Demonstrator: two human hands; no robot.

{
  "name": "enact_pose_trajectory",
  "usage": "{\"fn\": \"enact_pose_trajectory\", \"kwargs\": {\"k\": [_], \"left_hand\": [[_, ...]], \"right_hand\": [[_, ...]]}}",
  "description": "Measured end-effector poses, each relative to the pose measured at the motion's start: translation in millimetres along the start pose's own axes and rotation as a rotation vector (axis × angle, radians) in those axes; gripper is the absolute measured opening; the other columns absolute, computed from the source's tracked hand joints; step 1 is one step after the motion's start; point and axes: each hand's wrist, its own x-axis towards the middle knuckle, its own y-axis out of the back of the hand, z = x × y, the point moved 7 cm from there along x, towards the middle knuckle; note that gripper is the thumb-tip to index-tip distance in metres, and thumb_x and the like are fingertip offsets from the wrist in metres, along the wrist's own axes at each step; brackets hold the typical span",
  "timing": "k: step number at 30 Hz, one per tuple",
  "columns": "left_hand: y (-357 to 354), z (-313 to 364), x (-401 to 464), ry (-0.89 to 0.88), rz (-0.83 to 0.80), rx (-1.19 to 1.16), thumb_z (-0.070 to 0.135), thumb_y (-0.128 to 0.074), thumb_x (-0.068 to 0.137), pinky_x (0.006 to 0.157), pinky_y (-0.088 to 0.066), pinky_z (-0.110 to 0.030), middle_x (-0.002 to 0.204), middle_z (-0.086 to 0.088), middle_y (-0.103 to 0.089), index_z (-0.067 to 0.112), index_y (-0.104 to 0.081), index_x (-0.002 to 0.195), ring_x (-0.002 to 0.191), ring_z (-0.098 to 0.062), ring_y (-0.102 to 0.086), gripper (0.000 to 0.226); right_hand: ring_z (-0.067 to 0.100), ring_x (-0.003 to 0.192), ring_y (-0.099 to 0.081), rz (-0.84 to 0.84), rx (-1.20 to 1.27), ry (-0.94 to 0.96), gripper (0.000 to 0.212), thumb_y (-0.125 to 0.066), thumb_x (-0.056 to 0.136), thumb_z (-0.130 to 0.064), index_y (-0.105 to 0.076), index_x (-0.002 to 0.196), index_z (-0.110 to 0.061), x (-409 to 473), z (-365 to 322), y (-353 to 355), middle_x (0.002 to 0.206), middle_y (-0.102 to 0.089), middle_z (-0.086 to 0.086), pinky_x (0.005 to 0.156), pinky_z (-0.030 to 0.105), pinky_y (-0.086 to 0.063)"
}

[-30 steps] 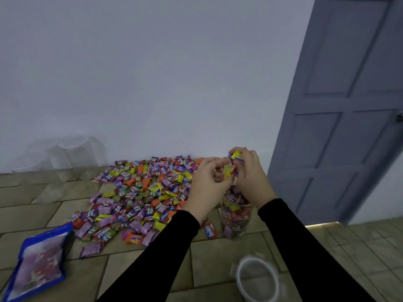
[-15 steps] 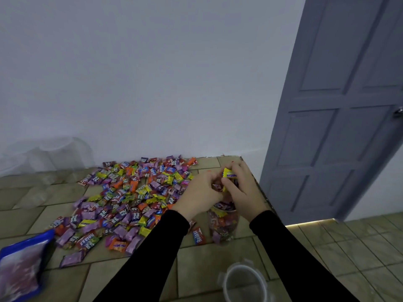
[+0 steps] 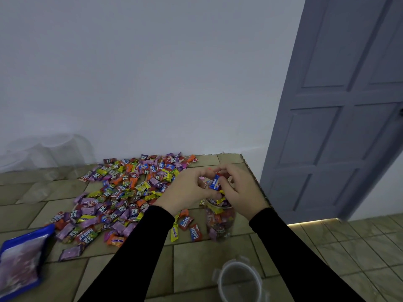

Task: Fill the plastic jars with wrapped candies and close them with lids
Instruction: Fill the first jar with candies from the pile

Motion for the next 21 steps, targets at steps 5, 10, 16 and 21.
{"fn": "enact_pose_trajectory", "kwargs": {"k": [5,10,16,21], "left_hand": [[5,8,-4,-0.055,0.037,0.026,0.034,-0.082,0.071,0.062,-0.041,-0.01,0.103,0.021,-0.056,0.035,-0.058,0.126,0.072,-0.002,-0.053,0.06],[-4,17,-4,-0.079,0.01,0.205,0.035,-0.07,0.085,0.063,-0.032,-0.013,0.099,0.014,-0.058,0.028,-0.068,0.114,0.074,0.0,-0.05,0.03],[-7,19,-4,-0.056,-0.019,0.236,0.036,-0.063,0.09,0.064,-0.033,-0.015,0.109,0.007,-0.065,0.029,-0.068,0.117,0.073,0.0,-0.047,0.028],[3,16,-9,-0.011,-0.012,0.243,0.032,-0.07,0.086,0.053,-0.032,-0.01,0.075,0.021,-0.042,0.029,-0.064,0.122,0.064,0.003,-0.044,0.037]], "right_hand": [[-0.001,0.092,-0.053,0.056,0.003,0.052,0.02,-0.045,0.092,-0.019,-0.063,0.102,-0.017,-1,-1,16,0.092,-0.056,-0.021,0.071,0.009,-0.041],[0.007,0.077,-0.045,-0.031,-0.108,0.048,0.015,-0.053,0.08,-0.021,-0.06,0.093,-0.024,-3,6,25,0.083,-0.048,-0.011,0.065,0.014,-0.037],[0.012,0.065,-0.046,-0.08,-0.202,0.067,0.018,-0.056,0.075,-0.023,-0.064,0.09,-0.017,-6,5,24,0.074,-0.054,-0.004,0.059,0.028,-0.041],[0.011,0.067,-0.052,-0.185,-0.29,-0.069,0.019,-0.058,0.078,-0.018,-0.065,0.096,-0.016,-1,0,19,0.072,-0.056,-0.001,0.061,0.031,-0.047]]}}
